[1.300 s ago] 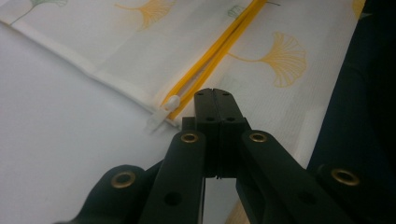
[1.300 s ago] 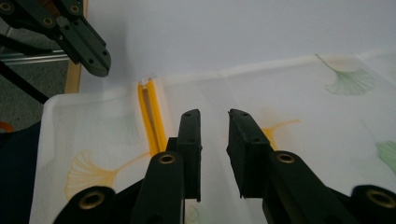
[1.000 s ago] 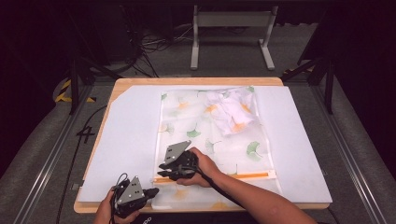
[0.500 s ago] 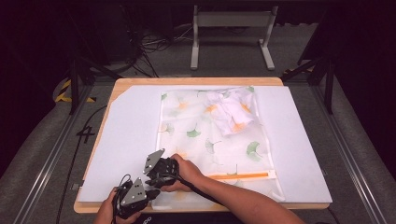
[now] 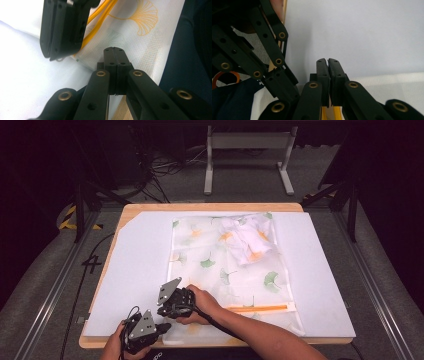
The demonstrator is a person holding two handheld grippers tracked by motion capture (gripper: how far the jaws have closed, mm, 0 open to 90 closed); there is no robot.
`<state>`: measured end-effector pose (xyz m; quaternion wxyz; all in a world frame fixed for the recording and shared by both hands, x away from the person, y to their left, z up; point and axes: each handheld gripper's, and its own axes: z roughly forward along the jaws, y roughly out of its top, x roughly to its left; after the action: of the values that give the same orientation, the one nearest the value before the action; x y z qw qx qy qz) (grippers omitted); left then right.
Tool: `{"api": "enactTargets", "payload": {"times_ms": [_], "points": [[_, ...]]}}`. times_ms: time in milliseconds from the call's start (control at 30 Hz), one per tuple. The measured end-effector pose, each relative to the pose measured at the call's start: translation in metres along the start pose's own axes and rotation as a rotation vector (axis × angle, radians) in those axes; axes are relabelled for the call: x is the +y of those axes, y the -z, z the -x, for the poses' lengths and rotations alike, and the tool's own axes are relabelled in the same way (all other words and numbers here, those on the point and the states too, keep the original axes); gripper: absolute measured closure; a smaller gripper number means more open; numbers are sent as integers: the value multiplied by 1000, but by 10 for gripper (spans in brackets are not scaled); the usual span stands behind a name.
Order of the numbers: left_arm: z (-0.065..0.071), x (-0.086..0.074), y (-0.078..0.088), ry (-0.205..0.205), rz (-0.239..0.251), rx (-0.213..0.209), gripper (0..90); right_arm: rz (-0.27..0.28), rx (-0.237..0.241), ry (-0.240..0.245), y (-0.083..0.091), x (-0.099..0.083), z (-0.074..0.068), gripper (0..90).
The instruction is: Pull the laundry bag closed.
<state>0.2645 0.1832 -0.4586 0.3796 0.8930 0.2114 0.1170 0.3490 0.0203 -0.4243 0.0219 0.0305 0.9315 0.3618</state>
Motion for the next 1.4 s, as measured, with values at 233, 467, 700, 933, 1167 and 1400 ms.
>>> {"api": "enactTargets", "payload": {"times_ms": [233, 467, 700, 933, 1167, 1400], "points": [[-1, 0, 0, 15, 4, -7, 900, 35, 12, -8, 14, -12, 3, 893], [-1, -1, 0, 22, 8, -7, 900, 38, 21, 17, 22, -22, 1, 900], [-1, -2, 0, 18, 13, -7, 900, 41, -2, -16, 15, -15, 3, 779], [-1, -4, 0, 27, 28, -12, 890, -25, 20, 13, -3, -1, 2, 721], [-1, -4, 0, 30, 29, -17, 887, -98, 31, 35, -22, 4, 2, 752], [-2, -4, 0, 40, 27, -23, 900, -60, 21, 35, -10, 3, 2, 850]]}}
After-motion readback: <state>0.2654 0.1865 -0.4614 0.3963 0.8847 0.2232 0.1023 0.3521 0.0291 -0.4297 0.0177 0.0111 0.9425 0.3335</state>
